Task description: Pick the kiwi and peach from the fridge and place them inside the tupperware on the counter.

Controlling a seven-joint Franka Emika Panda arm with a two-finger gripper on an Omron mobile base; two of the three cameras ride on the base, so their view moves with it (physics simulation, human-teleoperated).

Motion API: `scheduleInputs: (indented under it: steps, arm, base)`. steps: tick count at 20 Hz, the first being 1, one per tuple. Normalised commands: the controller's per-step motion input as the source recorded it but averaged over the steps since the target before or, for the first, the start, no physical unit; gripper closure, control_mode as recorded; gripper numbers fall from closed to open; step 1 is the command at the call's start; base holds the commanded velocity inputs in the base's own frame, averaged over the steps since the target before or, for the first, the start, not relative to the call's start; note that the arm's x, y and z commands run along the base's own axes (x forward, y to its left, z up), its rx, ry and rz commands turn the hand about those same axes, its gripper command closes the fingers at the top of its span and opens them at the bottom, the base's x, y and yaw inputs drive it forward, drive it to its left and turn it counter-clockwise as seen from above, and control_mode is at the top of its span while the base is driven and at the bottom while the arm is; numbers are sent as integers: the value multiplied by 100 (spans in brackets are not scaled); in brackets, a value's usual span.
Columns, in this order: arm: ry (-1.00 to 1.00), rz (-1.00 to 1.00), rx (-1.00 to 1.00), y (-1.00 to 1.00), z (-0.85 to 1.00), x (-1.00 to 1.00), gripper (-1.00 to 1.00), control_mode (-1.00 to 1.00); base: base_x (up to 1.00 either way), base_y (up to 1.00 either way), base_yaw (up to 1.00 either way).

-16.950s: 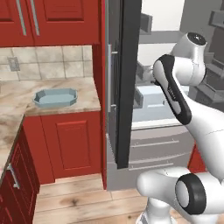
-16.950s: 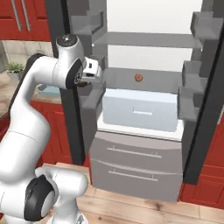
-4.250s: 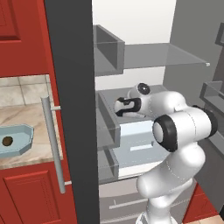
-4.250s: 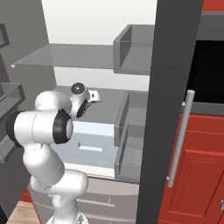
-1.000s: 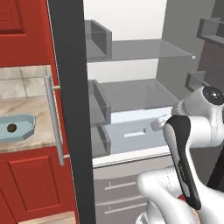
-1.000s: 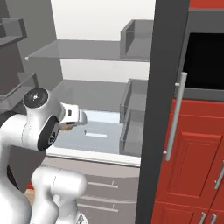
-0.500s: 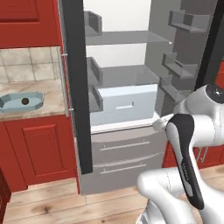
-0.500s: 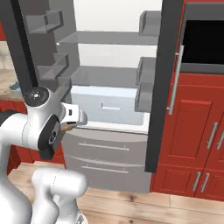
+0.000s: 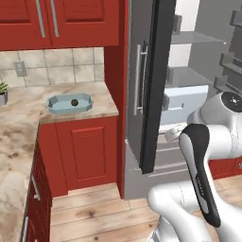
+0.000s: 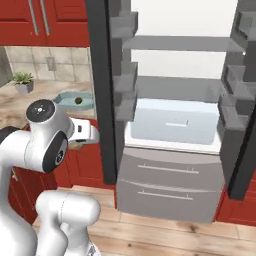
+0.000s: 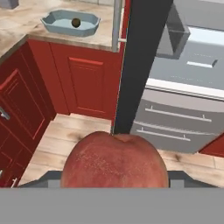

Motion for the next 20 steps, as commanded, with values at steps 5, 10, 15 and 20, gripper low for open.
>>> scheduleInputs:
  steps: [5, 10, 15, 20]
  arm:
    - [0, 0, 0, 0, 0, 0, 100, 100]
    - [0, 0, 0, 0, 0, 0, 100, 100]
    - [0, 0, 0, 0, 0, 0, 100, 100]
    - [0, 0, 0, 0, 0, 0, 100, 100]
  base:
    - [38, 98, 0]
    - [74, 52, 0]
    - [92, 1, 0]
    - [100, 20, 0]
